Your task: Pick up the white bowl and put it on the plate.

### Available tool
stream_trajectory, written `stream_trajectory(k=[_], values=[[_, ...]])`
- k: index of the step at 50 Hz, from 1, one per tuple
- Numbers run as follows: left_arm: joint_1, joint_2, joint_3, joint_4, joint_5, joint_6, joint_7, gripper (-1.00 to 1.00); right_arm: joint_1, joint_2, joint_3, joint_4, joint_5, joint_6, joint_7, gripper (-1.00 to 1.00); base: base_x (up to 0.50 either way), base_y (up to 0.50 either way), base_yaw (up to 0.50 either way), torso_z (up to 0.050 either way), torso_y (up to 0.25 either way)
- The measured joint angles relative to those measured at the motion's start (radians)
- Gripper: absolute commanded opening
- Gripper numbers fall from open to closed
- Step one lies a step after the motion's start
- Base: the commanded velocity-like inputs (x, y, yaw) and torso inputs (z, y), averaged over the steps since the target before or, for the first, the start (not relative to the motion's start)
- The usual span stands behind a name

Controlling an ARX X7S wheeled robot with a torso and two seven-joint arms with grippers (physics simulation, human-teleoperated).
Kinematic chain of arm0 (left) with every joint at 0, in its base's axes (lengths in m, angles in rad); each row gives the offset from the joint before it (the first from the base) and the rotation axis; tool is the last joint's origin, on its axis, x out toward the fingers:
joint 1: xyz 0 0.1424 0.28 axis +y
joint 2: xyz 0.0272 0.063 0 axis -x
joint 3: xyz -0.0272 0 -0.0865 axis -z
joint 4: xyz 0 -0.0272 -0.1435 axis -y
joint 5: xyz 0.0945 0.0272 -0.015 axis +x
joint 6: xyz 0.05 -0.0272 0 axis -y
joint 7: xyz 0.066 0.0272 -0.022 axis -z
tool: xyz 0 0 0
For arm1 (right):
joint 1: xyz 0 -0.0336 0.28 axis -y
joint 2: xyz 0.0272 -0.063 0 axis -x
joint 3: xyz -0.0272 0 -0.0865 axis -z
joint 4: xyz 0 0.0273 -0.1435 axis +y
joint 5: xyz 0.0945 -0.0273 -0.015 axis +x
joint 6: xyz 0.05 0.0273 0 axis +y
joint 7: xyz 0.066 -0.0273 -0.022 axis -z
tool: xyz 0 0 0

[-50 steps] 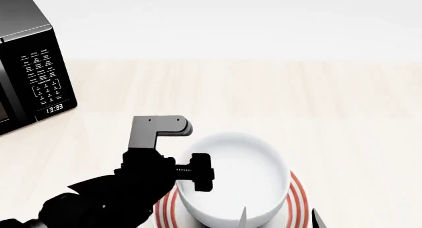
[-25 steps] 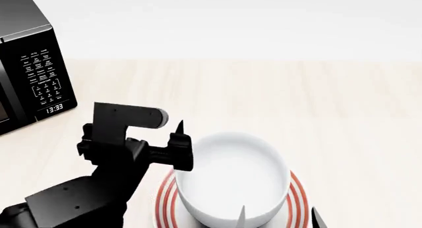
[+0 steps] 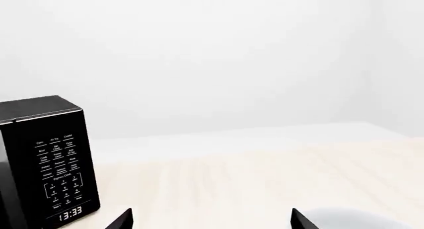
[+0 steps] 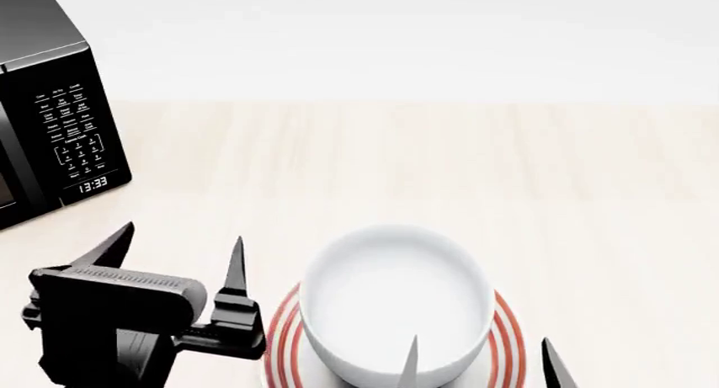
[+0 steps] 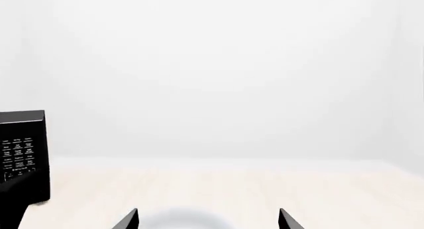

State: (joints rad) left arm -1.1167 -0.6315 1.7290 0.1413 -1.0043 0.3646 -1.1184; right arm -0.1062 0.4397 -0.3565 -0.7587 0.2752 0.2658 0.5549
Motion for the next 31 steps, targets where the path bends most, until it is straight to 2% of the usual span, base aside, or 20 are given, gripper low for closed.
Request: stream_trajectory(k=[17,31], values=[[0.078,-0.116,0.039,0.220,0.284,-0.039,-0.263,1.00,-0.001,0.019,0.001,-0.101,-0.004,0.042,0.027,1.00,0.00,0.00,0.00,0.000,0.000],[0.149,-0.167,0.041,0.306,0.422,-0.064,-0.371,1.00,-0.003,0.031,-0.003,-0.153,-0.007,0.063,0.044,1.00,0.00,0.00,0.00,0.000,0.000]])
